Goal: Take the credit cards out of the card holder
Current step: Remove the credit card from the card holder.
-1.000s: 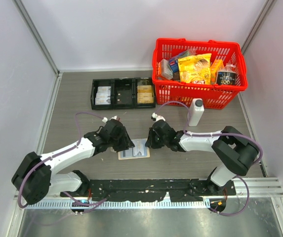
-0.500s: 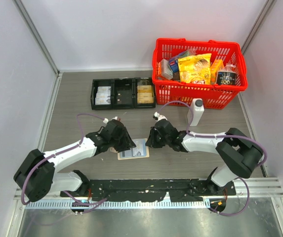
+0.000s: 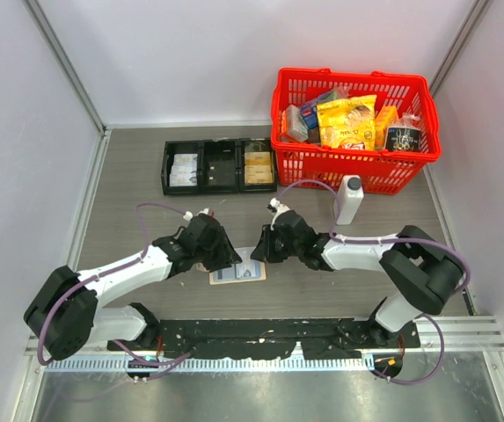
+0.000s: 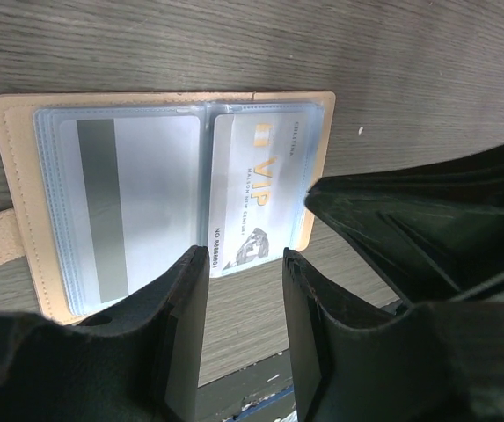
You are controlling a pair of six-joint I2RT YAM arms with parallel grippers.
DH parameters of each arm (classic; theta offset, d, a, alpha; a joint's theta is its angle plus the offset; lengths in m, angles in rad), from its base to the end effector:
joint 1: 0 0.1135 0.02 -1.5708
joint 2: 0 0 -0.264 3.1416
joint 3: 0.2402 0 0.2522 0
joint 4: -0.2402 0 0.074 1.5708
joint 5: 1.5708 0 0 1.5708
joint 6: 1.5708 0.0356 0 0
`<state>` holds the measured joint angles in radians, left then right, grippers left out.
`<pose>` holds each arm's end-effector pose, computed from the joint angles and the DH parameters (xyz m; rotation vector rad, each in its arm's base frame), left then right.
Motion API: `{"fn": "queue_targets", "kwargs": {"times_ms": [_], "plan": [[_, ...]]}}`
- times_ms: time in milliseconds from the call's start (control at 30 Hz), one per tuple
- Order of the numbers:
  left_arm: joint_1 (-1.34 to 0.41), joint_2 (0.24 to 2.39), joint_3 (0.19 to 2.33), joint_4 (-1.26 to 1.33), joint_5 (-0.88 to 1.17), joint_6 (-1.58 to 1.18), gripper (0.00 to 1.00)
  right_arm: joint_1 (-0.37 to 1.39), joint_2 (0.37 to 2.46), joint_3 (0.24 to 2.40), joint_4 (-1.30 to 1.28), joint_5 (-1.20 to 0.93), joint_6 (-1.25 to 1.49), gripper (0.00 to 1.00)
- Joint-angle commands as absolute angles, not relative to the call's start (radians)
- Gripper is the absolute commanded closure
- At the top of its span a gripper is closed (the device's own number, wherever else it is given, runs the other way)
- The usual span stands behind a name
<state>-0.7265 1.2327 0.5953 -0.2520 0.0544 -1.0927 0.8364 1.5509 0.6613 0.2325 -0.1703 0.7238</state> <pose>0.1736 -0.1569 0.1799 -0.4583 2.6156 -0.7874 0.1979 0.2282 0.1583 -0.2379 2.4141 0.9850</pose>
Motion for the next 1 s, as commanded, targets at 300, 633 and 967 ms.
{"fn": "queue_targets", "kwargs": {"times_ms": [300, 633, 967], "plan": [[-0.730, 1.264, 0.574, -0.175, 0.057, -1.101, 0.58, 0.799, 1.686, 0.589, 0.265, -0.219, 0.842, 0.89], [-0.730, 1.339, 0.581, -0.160, 0.041, -1.098, 0.58, 0.795, 1.706, 0.588, 0.272, -0.230, 0.848, 0.89], [-0.723, 1.397, 0.557, -0.111, 0.064, -1.126, 0.59, 0.793, 1.709, 0.586, 0.275, -0.233, 0.848, 0.89]]}}
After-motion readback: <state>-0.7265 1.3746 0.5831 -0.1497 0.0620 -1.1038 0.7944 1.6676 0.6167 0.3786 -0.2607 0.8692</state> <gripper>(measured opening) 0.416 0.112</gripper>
